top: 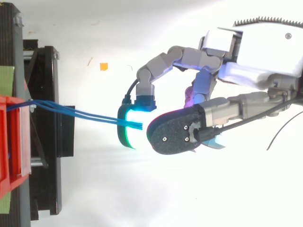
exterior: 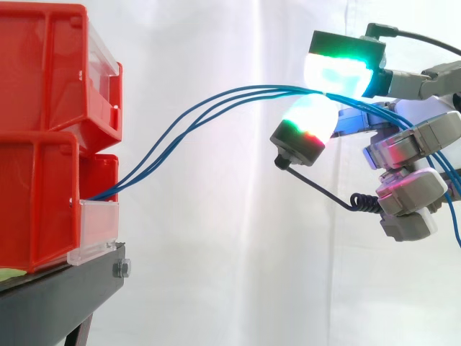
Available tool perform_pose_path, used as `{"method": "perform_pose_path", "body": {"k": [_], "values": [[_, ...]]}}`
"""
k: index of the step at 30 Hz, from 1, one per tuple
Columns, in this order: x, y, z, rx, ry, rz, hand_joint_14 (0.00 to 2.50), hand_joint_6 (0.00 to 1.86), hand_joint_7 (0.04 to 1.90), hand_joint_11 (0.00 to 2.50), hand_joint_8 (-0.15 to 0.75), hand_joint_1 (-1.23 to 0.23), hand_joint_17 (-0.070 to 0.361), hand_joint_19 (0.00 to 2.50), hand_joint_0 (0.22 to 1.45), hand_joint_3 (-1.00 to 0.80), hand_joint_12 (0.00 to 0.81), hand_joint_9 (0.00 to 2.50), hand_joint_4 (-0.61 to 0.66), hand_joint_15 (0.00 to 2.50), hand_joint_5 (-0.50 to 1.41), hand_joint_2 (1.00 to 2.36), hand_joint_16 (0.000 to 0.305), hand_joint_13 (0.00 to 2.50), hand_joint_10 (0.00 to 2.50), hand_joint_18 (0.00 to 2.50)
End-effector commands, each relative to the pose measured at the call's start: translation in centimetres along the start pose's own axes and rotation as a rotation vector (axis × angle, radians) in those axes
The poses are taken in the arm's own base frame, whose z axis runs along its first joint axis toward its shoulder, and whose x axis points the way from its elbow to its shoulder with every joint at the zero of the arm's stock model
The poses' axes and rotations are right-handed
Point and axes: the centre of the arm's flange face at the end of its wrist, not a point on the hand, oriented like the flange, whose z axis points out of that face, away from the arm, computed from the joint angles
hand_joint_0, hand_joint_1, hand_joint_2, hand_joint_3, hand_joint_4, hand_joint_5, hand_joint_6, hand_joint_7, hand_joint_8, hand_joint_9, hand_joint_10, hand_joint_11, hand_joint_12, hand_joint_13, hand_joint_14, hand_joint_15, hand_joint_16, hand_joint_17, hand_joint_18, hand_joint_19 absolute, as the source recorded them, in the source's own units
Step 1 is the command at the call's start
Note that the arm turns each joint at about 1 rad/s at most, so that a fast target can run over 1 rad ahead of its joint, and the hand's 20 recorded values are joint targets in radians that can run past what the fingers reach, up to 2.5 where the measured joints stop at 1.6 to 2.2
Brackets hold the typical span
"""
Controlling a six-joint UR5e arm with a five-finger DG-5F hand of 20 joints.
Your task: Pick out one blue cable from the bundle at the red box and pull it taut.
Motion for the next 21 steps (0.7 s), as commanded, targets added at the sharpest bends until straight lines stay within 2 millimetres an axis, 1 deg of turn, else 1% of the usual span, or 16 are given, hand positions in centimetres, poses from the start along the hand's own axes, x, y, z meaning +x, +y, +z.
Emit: {"method": "perform_pose_path", "body": {"k": [1,5,8,10,14,16,18,21], "values": [[-0.06,-0.06,0.04,0.001,-0.001,-0.002,0.03,0.86,0.92,1.5,0.206,-0.77,0.118,0.93,0.66,-0.32,0.369,1.53,-0.15,1.05,-0.14,1.01,0.053,1.25,0.03,0.96],[0.04,-0.05,0.03,0.001,0.0,-0.002,0.03,0.86,0.9,1.49,0.208,-0.78,0.119,0.93,0.67,-0.34,0.371,1.52,-0.14,1.06,-0.15,1.01,0.053,1.26,0.03,0.96],[0.04,-0.05,0.03,0.001,0.0,-0.002,0.03,0.87,0.9,1.49,0.211,-0.8,0.119,0.92,0.69,-0.4,0.369,1.51,-0.14,1.05,-0.16,1.01,0.053,1.27,0.03,0.96],[0.04,-0.05,0.03,0.001,0.0,-0.002,0.03,0.87,0.89,1.48,0.207,-0.8,0.118,0.92,0.71,-0.46,0.367,1.51,-0.13,1.07,-0.16,1.0,0.053,1.28,0.03,0.96],[0.01,0.05,-0.01,-0.001,-0.001,0.0,0.03,0.88,0.87,1.5,0.213,-0.78,0.118,0.93,0.7,-0.5,0.374,1.51,-0.13,1.06,-0.16,1.0,0.053,1.29,0.03,0.96],[0.01,-0.12,0.02,0.002,-0.003,-0.001,0.04,0.88,0.87,1.49,0.213,-0.75,0.118,0.93,0.68,-0.5,0.375,1.52,-0.12,1.06,-0.16,1.0,0.053,1.29,0.03,0.96],[0.0,-0.05,0.03,0.001,-0.004,0.0,0.03,0.87,0.87,1.48,0.215,-0.65,0.118,0.94,0.63,-0.5,0.375,1.53,-0.12,1.06,-0.16,1.0,0.052,1.29,0.03,0.96],[0.0,-0.05,0.03,0.001,-0.004,0.001,0.03,0.87,0.87,1.47,0.218,-0.61,0.118,0.94,0.61,-0.5,0.377,1.54,-0.11,1.05,-0.16,1.0,0.053,1.3,0.03,0.97]]}}
